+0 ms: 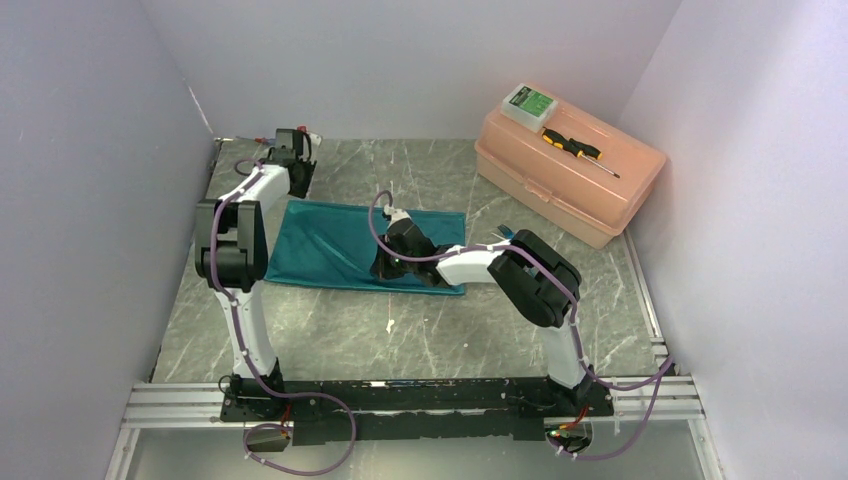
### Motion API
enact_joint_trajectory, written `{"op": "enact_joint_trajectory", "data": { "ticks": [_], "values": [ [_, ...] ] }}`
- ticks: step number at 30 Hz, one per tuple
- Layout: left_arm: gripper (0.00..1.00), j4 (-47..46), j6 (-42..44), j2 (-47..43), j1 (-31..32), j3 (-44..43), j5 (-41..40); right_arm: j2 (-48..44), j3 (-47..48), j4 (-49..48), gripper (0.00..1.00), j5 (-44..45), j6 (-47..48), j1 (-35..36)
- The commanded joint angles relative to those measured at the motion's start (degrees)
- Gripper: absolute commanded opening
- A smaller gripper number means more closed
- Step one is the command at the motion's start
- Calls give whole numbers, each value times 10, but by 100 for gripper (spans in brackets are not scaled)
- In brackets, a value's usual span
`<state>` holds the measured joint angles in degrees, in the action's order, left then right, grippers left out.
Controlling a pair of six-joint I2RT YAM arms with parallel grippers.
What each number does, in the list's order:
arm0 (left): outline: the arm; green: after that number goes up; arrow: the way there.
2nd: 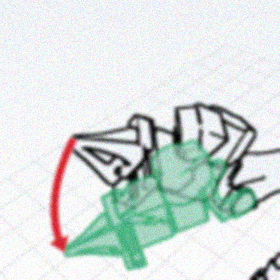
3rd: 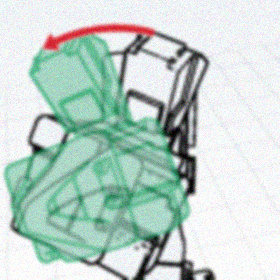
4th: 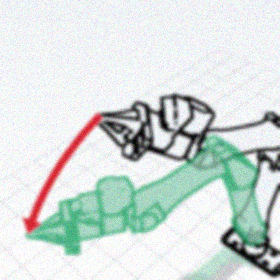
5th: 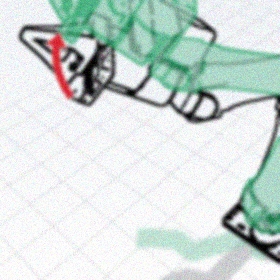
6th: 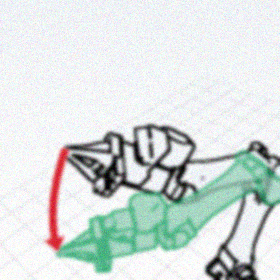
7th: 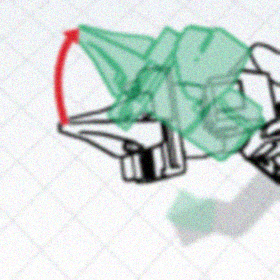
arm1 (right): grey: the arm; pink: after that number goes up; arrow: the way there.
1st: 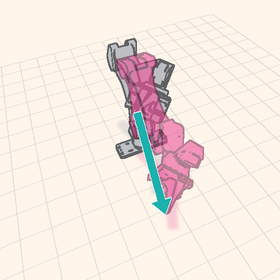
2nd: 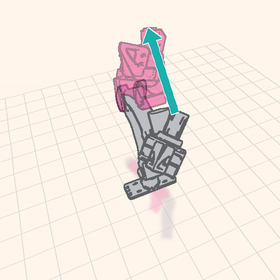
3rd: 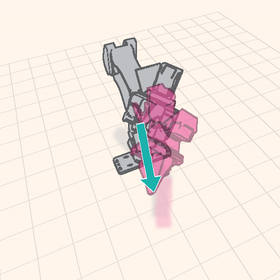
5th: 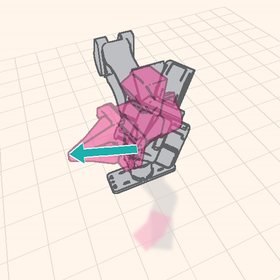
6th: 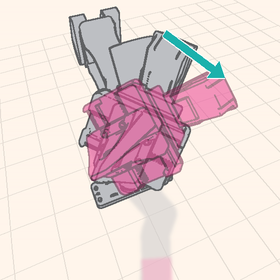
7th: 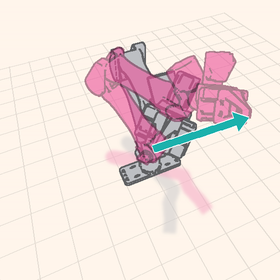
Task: Fold the napkin into a case and place the utensils inside
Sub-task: Smooth out the rectangle-folded napkin at the center of the board.
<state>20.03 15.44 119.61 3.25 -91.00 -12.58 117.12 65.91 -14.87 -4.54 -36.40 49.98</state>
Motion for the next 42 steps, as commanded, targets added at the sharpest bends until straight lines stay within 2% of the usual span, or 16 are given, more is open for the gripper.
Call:
{"op": "enact_joint_trajectory", "data": {
  "ticks": [1, 4, 5, 7, 8, 10, 12, 18, 22, 28, 36, 42],
  "values": [
    [43, 10, 9, -63, 3, -30, 11, -8, 18, 68, 0, 0, 16, -6],
    [45, 94, -13, -98, 3, -16, 92, -41, 36, 95, 40, 1, 32, -25],
    [45, 126, -16, -108, 3, -7, 121, -56, 41, 107, 49, 7, 37, -34],
    [45, 184, -5, -123, 1, 14, 176, -89, 55, 134, 60, 18, 46, -57],
    [44, 205, 2, -132, -3, 26, 199, -100, 60, 143, 61, 20, 50, -71],
    [43, 241, 20, -152, -18, 54, 258, -116, 60, 146, 59, 25, 58, -99],
    [42, 284, 50, -163, -30, 71, 318, -116, 65, 168, 49, 29, 63, -132],
    [41, 369, 129, -194, -55, 144, 377, -76, 80, 203, 0, 81, 92, -193],
    [40, 404, 170, -212, -67, 183, 392, -60, 73, 195, 0, 84, 99, -217],
    [38, 404, 199, -229, -75, 205, 334, -20, 88, 204, 0, 92, 105, -238],
    [36, 309, 201, -232, -76, 257, 212, 10, 111, 187, 0, 128, 126, -244],
    [36, 256, 211, -232, -76, 309, 178, -18, 99, 181, 1, 126, 139, -244]
  ]
}}
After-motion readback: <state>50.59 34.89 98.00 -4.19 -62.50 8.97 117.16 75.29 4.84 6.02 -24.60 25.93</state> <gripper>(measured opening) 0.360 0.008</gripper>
